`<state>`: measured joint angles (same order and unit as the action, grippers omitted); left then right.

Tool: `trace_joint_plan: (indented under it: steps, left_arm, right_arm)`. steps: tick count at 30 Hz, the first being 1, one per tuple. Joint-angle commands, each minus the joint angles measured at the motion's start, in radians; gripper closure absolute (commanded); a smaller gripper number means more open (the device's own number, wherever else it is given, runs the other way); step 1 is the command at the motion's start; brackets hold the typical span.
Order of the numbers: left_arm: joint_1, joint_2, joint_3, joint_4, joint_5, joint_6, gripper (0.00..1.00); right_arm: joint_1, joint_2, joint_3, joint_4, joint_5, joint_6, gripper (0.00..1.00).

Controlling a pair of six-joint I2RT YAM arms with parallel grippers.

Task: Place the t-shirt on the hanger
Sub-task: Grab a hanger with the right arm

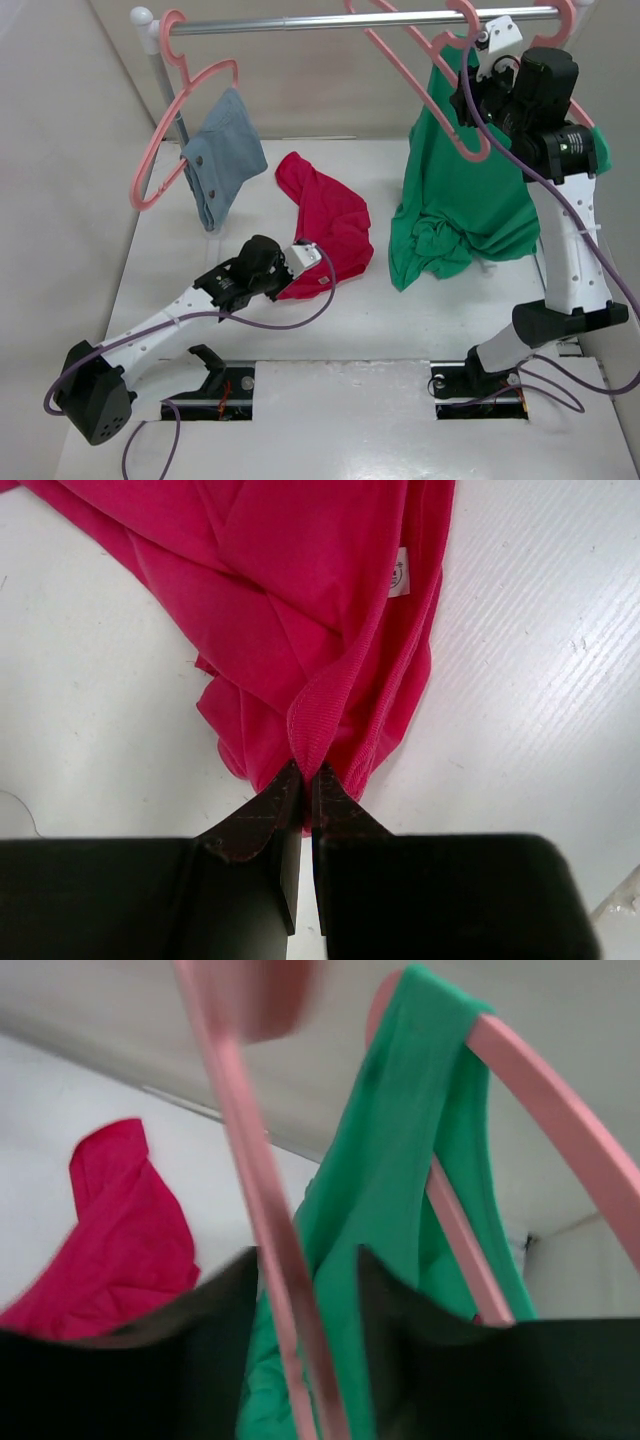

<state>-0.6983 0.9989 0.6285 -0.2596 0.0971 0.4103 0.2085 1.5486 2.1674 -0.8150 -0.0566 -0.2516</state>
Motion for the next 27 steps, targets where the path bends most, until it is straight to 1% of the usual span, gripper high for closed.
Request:
trace_joint_plan:
  steps: [1, 3, 4, 5, 11, 15, 18, 20, 21, 24, 27]
  left_arm:
    - [0.005, -0.028, -0.019, 0.026, 0.009, -0.002, 1.0]
    - [0.005, -0.028, -0.019, 0.036, 0.009, -0.002, 1.0]
    - [0.016, -0.028, -0.019, 0.036, 0.009, -0.002, 1.0]
    - [0.016, -0.028, -0.019, 0.036, 0.009, -0.002, 1.0]
    - [0.016, -0.028, -0.019, 0.036, 0.009, -0.002, 1.0]
    - [0.016, -0.028, -0.019, 0.036, 0.009, -0.002, 1.0]
    - [0.016, -0.028, -0.019, 0.036, 0.009, -0.002, 1.0]
    - [0.016, -0.028, -0.019, 0.036, 0.009, -0.002, 1.0]
    - [0.016, -0.028, -0.019, 0.036, 0.009, -0.002, 1.0]
    - [0.025, -0.028, -0.019, 0.045, -0.011, -0.013, 1.0]
    - [0.048, -0.028, -0.019, 0.054, -0.011, -0.022, 1.0]
  right_arm:
    - [-0.015, -0.035, 0.025, 0.08, -0.156, 0.023, 0.64]
    - [-0.015, -0.051, -0.032, 0.111, -0.186, 0.014, 0.81]
    - [-0.015, -0.077, -0.052, 0.138, -0.195, 0.014, 0.98]
    - [-0.015, -0.09, -0.07, 0.149, -0.195, 0.014, 1.0]
    - [-0.058, -0.131, -0.159, 0.172, -0.256, -0.02, 1.0]
    - [-0.058, -0.142, -0.159, 0.172, -0.284, -0.034, 1.0]
    - [-0.058, -0.163, -0.15, 0.183, -0.344, -0.083, 1.0]
    - [-0.028, -0.173, -0.15, 0.183, -0.37, -0.112, 1.0]
    - [0.01, -0.185, -0.15, 0.183, -0.37, -0.127, 1.0]
    - [0.072, -0.209, -0.194, 0.174, -0.361, -0.156, 1.0]
    - [0.1, -0.272, -0.332, 0.195, -0.361, -0.169, 1.0]
